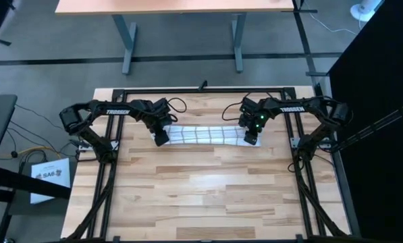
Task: Roll towel
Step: Roll the white squared towel, then return to Home Position
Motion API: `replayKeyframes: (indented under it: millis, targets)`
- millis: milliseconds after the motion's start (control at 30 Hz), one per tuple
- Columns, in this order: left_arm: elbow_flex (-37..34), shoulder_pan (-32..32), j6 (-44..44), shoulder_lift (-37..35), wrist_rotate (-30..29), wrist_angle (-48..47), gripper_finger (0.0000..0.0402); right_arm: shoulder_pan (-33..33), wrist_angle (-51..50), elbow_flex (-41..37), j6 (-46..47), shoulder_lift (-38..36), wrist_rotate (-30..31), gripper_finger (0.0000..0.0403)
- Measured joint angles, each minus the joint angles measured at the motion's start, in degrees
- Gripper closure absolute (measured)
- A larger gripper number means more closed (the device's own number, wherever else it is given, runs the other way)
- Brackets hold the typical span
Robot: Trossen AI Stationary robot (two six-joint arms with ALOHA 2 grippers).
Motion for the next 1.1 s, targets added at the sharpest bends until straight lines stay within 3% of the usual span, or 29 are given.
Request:
replayKeyframes:
  millis: [200, 367, 633, 767, 867, 967, 1100]
  targets:
    - [-1.58, 0.58, -1.43, -3.25, -1.42, -0.67, 0.0304, -0.16, 1.1, -0.23, -0.68, -1.6, 0.52, 0.0286]
    - [-1.12, 0.61, -2.54, -7.38, -3.0, -1.03, 0.0304, -0.06, 4.72, -0.22, 1.11, -7.23, 0.9, 0.0286]
    - [-0.87, -0.7, -6.48, -11.13, -0.39, -0.39, 0.0304, 0.39, 7.27, -0.22, 4.6, -14.83, 0.05, 0.0286]
    - [0.95, -2.99, -9.2, -12.64, 2.61, 0.09, 0.0306, 1.35, 10.65, -0.2, 6.77, -19.0, -3.66, 0.0286]
    - [3.63, -5.73, -10.42, -14.38, 2.7, 0.02, 0.0322, 2.41, 13.27, -0.2, 9.18, -22.4, -4.69, 0.0286]
    - [6.76, -8.89, -10.32, -16.93, 2.45, 0.27, 0.0363, 3.73, 14.01, -0.17, 10.06, -26.09, -4.76, 0.0291]
    - [9.9, -12.46, -10.23, -22.02, 0.43, 2.76, 0.0397, 5.63, 14.09, -0.17, 10.94, -31.02, -7.37, 0.0338]
